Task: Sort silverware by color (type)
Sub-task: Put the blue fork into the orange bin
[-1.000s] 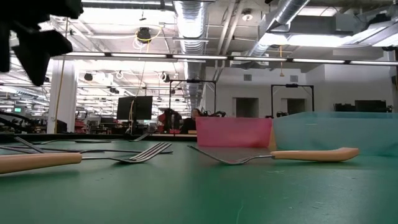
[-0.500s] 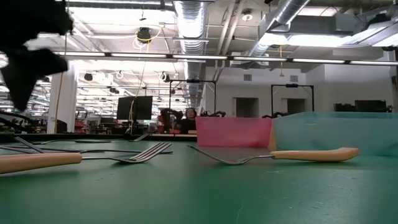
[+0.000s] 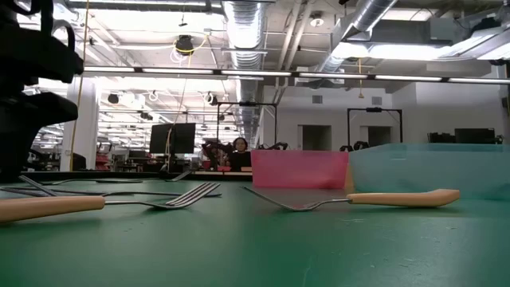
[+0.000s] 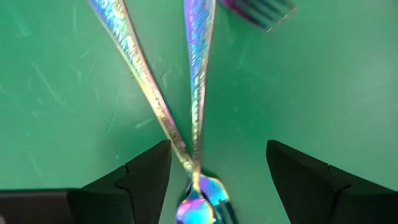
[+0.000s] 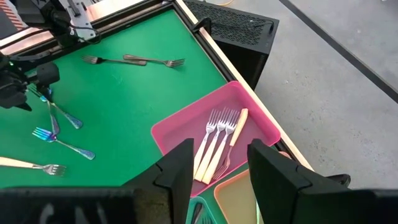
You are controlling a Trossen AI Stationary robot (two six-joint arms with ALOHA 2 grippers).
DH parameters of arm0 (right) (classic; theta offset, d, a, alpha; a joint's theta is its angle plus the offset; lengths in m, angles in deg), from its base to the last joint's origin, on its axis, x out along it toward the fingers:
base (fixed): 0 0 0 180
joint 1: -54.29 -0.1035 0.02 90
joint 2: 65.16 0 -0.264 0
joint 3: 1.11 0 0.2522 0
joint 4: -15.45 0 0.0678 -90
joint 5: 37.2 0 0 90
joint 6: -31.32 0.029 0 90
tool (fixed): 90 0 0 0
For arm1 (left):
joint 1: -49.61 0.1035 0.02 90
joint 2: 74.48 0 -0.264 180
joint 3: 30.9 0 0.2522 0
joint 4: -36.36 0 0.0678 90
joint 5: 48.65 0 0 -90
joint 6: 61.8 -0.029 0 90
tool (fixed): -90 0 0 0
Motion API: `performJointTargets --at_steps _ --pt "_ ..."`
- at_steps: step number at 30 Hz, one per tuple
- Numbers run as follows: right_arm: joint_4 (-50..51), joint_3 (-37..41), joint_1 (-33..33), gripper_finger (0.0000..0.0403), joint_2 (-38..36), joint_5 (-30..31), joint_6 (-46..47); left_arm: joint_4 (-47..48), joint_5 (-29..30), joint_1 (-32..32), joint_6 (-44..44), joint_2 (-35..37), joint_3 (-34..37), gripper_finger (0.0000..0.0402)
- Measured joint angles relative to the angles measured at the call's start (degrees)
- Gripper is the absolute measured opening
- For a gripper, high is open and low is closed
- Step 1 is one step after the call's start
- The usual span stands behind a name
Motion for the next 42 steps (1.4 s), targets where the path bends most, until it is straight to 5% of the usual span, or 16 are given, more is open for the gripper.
performJointTargets --at_steps 9,23,42 --pt "0.0 0.0 0.0 0.017 0.0 0.0 0.0 -3.2 0.0 0.0 2.1 -0.3 3.8 0.02" --pt "0.0 0.0 0.0 0.017 0.0 0.0 -0.2 -0.8 2.1 1.1 3.5 -0.3 3.2 0.001" --pt "0.0 0.0 0.0 0.017 0.0 -0.1 -0.5 0.3 8.3 3.7 2.3 -0.3 -0.2 0.0036"
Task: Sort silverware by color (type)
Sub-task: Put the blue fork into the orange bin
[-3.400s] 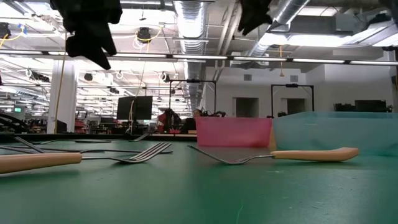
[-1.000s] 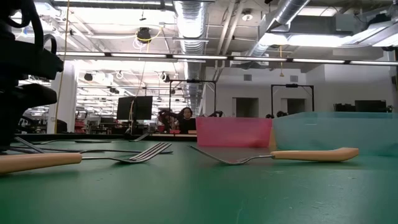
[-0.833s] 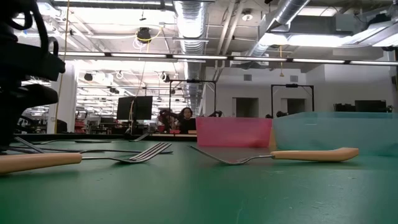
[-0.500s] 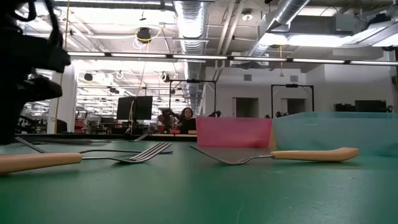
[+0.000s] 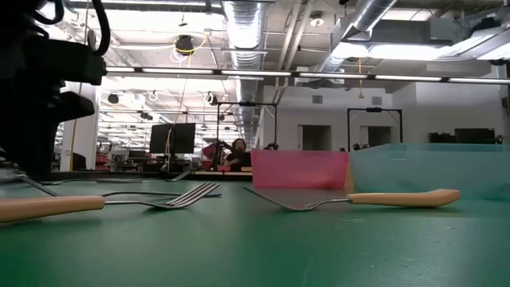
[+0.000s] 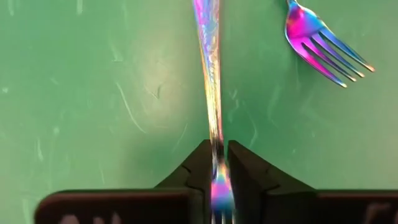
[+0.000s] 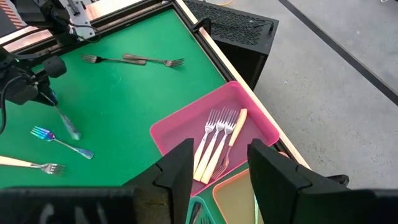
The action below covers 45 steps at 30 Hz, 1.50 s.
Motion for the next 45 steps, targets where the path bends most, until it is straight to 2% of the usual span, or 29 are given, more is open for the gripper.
performJointTargets --at_steps 5,9,15,18,24,33,40,45 --pt "0.0 0.0 0.0 0.017 0.0 0.0 -0.1 0.1 -3.9 1.6 0.0 0.0 0.0 0.0088" --pt "0.0 0.0 0.0 0.017 0.0 0.0 -0.1 0.7 -4.2 2.2 0.5 0.0 0.0 0.0129" --pt "0.3 0.0 0.0 0.017 0.0 0.0 -0.1 -1.8 -4.8 2.1 1.6 0.0 0.0 0.0163" --pt "0.4 0.0 0.0 0.017 0.0 0.0 -0.1 -4.8 -5.4 1.7 1.8 0.0 0.0 0.0164" --pt "0.4 0.0 0.0 0.017 0.0 0.0 -0.1 -4.9 -4.3 1.2 1.1 0.0 0.0 0.0164" --pt "0.5 0.0 0.0 0.017 0.0 0.0 -0.1 -8.9 -8.4 1.0 -2.0 -7.1 -0.1 0.0165" --pt "0.5 0.0 0.0 0.017 0.0 0.0 -0.1 -8.6 -8.6 1.0 -1.9 -8.0 -0.2 0.0164" --pt "0.4 0.0 0.0 0.017 0.0 0.0 -0.1 -6.9 -8.8 1.1 -0.3 -8.1 -0.2 0.0131"
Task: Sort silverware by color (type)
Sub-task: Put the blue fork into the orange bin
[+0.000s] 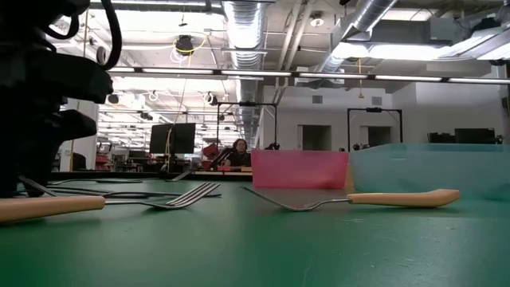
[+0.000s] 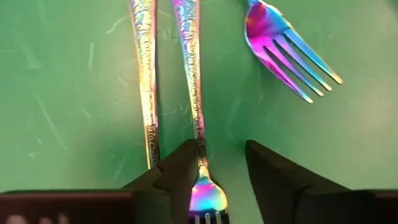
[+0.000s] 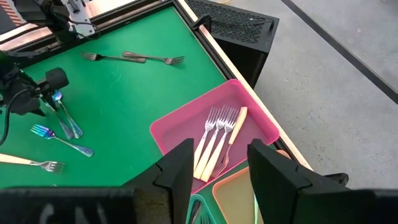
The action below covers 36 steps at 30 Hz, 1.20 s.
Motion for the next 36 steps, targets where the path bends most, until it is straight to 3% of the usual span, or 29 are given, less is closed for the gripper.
performJointTargets --at_steps 7,26,32,36 --pt "0.0 0.0 0.0 0.017 0.0 0.0 0.0 1.2 1.3 0.1 0.8 0.0 0.1 0.0012" --pt "-0.2 0.0 0.0 0.017 0.0 -0.1 0.0 9.8 -1.7 0.3 -2.4 -0.3 -5.0 0.0" --pt "-1.2 0.0 -1.0 0.017 0.0 -0.1 0.0 12.1 2.6 1.1 -2.5 3.7 -7.2 0.0" --pt "-1.6 0.0 -2.5 0.017 0.0 -0.1 0.0 14.0 8.6 3.2 2.7 8.8 -7.7 0.0"
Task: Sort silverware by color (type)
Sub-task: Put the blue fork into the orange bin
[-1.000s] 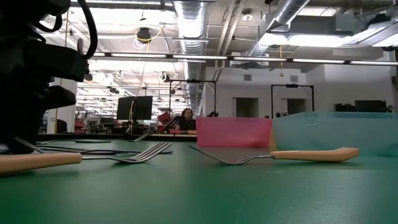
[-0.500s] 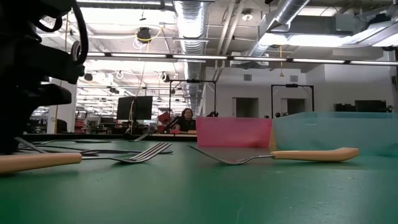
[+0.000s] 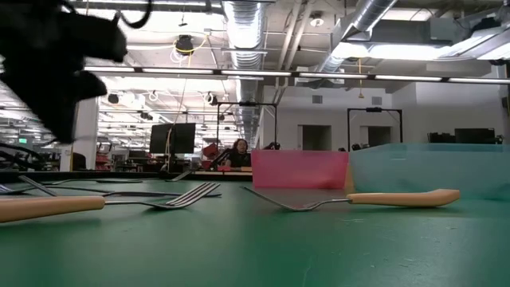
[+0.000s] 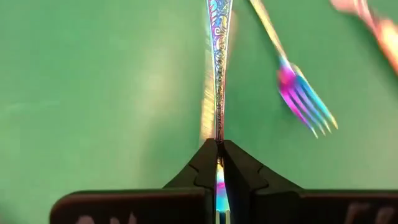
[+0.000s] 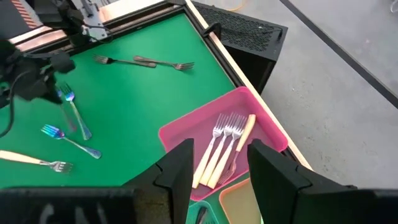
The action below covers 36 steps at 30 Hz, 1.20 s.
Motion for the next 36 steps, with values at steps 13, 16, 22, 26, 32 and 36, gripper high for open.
performJointTargets --at_steps 13,16,22,26,32,36 --pt "-7.0 0.0 -5.2 0.017 0.0 0.1 1.2 -5.6 24.8 8.2 8.8 14.7 -0.1 0.0" --pt "-9.3 0.0 -6.5 0.017 0.9 1.3 3.7 -9.2 30.8 10.1 10.1 15.6 -0.1 0.0" --pt "-10.2 0.0 -8.0 0.017 4.7 5.0 7.0 -20.1 37.3 13.9 5.7 15.1 -0.1 0.0" --pt "-12.2 0.0 -8.7 0.017 8.9 7.2 9.9 -26.0 37.8 16.0 1.4 14.4 -0.2 0.0" --pt "-17.6 0.1 -11.0 0.017 14.3 3.4 4.6 -41.5 27.7 17.1 -14.1 14.1 -0.2 0.0" --pt "-21.7 0.0 -12.5 0.017 15.8 2.5 2.6 -44.9 26.4 17.8 -16.3 15.0 -0.2 0.0"
